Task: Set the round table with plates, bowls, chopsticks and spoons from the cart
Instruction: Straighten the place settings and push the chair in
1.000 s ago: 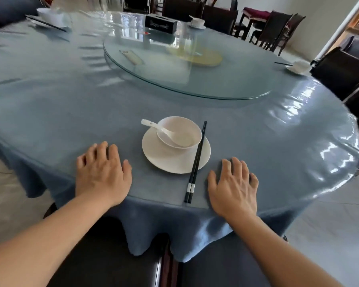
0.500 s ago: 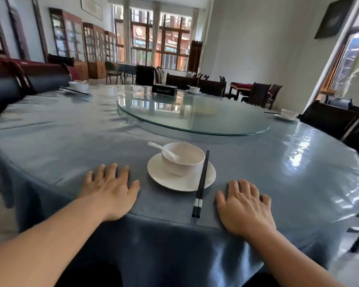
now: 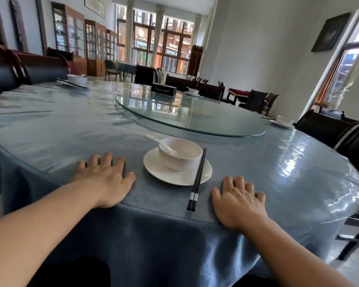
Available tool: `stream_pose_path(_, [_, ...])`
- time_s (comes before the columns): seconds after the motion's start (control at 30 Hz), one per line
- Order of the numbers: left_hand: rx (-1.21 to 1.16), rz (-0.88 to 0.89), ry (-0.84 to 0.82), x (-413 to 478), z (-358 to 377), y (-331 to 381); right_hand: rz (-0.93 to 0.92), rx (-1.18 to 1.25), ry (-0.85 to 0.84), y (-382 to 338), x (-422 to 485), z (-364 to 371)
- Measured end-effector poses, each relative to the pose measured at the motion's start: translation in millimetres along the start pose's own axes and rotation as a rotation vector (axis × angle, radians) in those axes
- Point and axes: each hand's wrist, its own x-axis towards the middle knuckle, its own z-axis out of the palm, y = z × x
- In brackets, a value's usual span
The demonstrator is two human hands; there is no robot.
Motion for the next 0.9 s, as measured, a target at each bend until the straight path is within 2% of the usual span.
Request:
stream_pose_path(0.17, [0.017,0.014,0.020,2,2,-1,-0.021,-0.030,-0.035,0,4,-4])
stream_pose_path(0.67, [-0.050,-0.044,0.054,12,4,-5,0.012,0.041,0.004,2,12,2])
stream_pose_path(0.73, [-0.157,-0.066,0.158,15,-2,0,0.045,0.117,0.124,4,16,1])
stream_pose_path(0.8, [-0.441,-0.056,0.301,19,-7,14,0.117,0.281,0.274,-2,22,-2])
stream_pose_path(0.83, [-0.555,-0.056,0.308,22,-10,23,0.159,0.392,0.313,-7,26,-3])
stream_pose_path(0.9, [-0.616,-0.102,0.222,28,-12,38,0.181,0.547,0.315,-17,36,0])
